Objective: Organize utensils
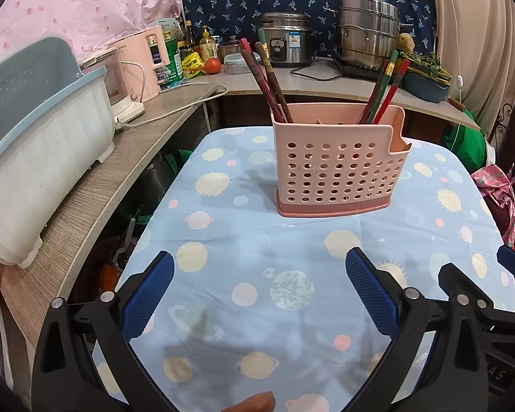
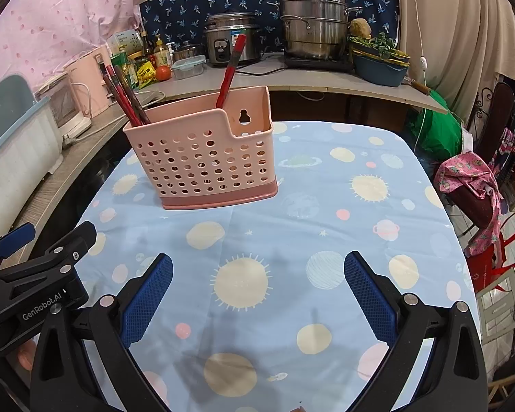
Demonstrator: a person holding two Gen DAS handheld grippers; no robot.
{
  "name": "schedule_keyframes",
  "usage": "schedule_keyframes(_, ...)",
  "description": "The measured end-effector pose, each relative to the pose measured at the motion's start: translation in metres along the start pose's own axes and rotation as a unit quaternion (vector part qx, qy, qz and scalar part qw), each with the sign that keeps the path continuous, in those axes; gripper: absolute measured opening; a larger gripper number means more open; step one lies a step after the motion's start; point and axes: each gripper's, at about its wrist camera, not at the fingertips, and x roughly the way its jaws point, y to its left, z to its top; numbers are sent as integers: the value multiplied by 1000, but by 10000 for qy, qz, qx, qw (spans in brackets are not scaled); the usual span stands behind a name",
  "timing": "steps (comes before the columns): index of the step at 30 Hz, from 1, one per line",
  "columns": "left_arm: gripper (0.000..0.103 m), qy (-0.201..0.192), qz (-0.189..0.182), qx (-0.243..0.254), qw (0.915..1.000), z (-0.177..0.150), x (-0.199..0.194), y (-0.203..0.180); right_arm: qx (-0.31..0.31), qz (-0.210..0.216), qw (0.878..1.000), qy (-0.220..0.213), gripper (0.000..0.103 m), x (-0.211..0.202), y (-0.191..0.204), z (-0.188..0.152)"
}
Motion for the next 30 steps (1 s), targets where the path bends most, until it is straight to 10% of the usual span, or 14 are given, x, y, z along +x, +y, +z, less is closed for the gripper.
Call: schedule_keyframes(30,96,104,75,50,9999,2,11,-1,7,2,10000,30,97,3,1,0)
